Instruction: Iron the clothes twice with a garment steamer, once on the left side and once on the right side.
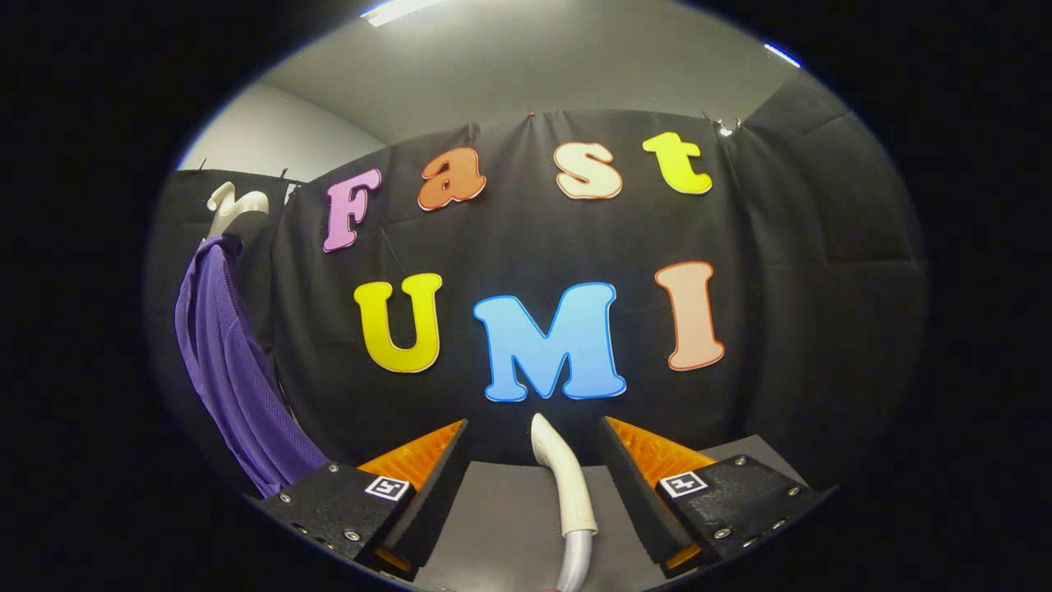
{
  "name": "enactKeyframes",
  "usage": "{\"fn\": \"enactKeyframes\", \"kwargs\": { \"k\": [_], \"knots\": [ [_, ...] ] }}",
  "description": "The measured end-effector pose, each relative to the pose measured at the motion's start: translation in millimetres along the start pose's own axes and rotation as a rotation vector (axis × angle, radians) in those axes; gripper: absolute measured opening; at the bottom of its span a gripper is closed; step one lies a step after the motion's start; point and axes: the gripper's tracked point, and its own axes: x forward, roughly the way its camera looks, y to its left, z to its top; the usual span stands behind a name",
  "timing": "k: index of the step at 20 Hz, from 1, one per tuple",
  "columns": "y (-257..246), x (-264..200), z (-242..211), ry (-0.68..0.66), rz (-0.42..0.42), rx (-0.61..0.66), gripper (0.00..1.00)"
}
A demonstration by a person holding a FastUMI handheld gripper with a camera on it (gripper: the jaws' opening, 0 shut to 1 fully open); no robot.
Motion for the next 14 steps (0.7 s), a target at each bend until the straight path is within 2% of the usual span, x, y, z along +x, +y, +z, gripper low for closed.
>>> {"fn": "enactKeyframes", "kwargs": {
  "k": [5, 9, 14],
  "knots": [
    [-28.1, 41.0, -45.3, 0.155, -0.017, 0.092, 0.94],
    [-34.5, 55.3, -79.0, 0.274, 0.027, 0.163, 0.94],
    [-37.0, 71.3, -106.9, 0.399, 0.101, 0.317, 0.93]
  ]
}}
